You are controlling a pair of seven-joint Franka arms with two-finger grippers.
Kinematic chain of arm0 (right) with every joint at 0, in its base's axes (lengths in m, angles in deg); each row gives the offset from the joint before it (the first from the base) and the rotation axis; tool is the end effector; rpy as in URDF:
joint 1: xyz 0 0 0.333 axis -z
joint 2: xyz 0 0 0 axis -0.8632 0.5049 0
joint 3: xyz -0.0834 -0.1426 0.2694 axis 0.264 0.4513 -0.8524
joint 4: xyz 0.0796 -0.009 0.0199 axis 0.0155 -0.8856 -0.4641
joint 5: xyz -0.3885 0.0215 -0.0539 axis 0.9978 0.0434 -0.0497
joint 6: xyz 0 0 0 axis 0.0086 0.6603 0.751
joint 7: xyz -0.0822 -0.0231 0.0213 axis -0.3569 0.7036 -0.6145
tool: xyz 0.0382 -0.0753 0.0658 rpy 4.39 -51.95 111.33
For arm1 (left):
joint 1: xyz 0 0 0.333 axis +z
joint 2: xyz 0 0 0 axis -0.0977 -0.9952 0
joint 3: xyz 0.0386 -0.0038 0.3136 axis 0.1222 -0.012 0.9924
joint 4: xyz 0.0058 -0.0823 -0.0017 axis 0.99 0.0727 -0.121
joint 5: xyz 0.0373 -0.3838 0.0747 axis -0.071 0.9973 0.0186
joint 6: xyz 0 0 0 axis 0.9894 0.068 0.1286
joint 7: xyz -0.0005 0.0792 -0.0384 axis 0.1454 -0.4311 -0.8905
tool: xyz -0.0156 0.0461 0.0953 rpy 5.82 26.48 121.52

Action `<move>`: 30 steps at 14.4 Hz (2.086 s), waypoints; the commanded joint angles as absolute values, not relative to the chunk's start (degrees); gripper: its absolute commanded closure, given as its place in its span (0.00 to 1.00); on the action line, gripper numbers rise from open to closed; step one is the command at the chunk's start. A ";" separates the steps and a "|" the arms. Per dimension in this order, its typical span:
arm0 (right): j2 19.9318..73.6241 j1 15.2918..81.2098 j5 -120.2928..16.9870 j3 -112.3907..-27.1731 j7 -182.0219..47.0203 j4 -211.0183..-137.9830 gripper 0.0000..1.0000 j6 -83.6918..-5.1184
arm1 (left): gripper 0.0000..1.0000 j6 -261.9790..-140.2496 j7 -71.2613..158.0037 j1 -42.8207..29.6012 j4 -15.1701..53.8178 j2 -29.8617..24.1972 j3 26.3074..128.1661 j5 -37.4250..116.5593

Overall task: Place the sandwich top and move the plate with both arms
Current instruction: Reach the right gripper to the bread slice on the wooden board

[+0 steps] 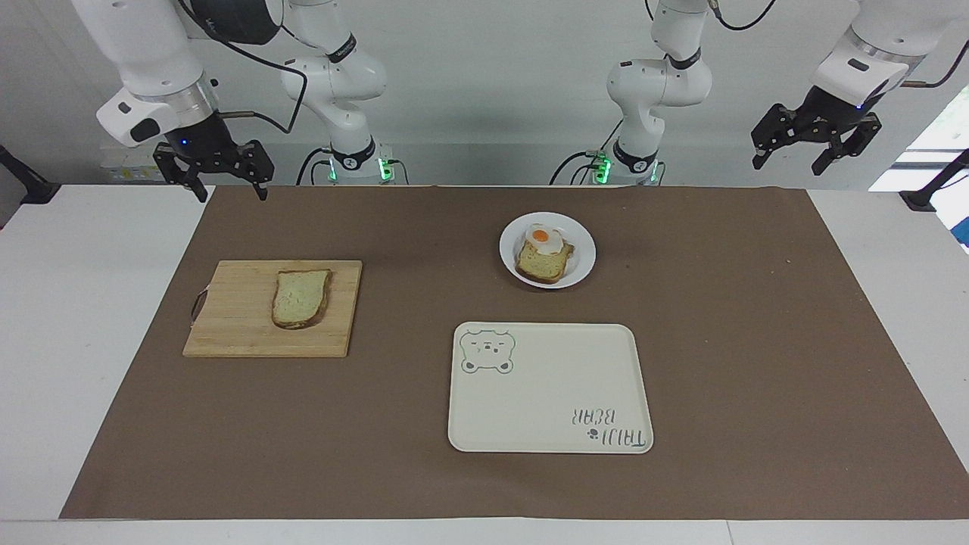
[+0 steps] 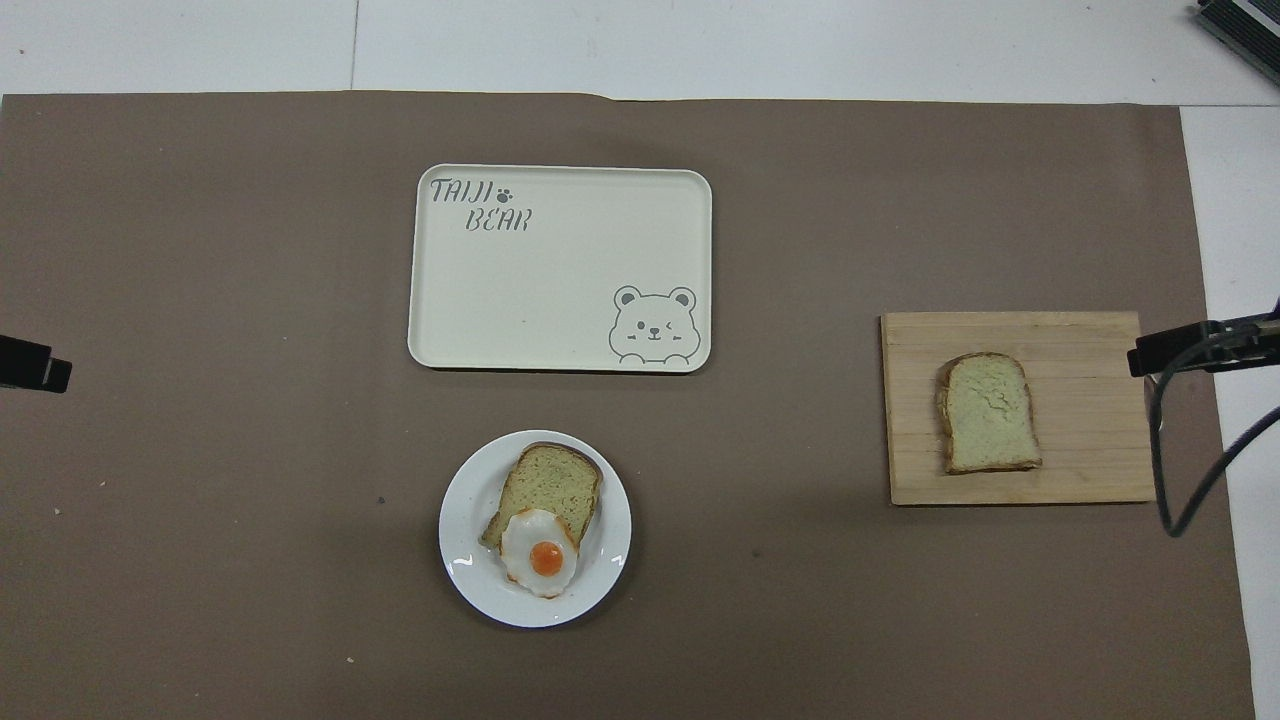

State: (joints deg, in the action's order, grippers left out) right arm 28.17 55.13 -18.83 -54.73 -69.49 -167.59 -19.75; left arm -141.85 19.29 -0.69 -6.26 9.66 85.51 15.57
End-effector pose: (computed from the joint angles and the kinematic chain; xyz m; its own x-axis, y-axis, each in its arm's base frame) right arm 0.5378 -0.0370 0.6058 0.9986 0.0508 -0.0148 0.0512 -0.9982 0.0295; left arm 0.5187 -0.0109 0.6838 0.9845 -0.1726 -0.0303 -0.1717 -0.9847 0.0303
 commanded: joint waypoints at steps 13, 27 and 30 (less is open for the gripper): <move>30.46 61.87 -21.23 -55.20 -63.20 -185.88 0.00 -39.29 | 0.00 -141.66 19.84 -0.55 -4.80 11.01 85.45 15.84; 40.22 64.42 -31.96 -55.29 -60.29 -193.00 0.00 -53.28 | 0.00 -141.66 19.84 -0.55 -4.80 11.01 85.45 15.84; 41.45 65.30 -33.97 -55.29 -58.90 -193.71 0.00 -53.54 | 0.00 -141.66 19.84 -0.55 -4.80 11.01 85.54 15.84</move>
State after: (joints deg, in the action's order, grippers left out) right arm 41.17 63.79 -31.13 -54.73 -62.22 -192.65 -52.18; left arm -141.85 19.29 -0.69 -6.25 9.66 85.51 15.57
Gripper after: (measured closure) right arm 0.000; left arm 0.000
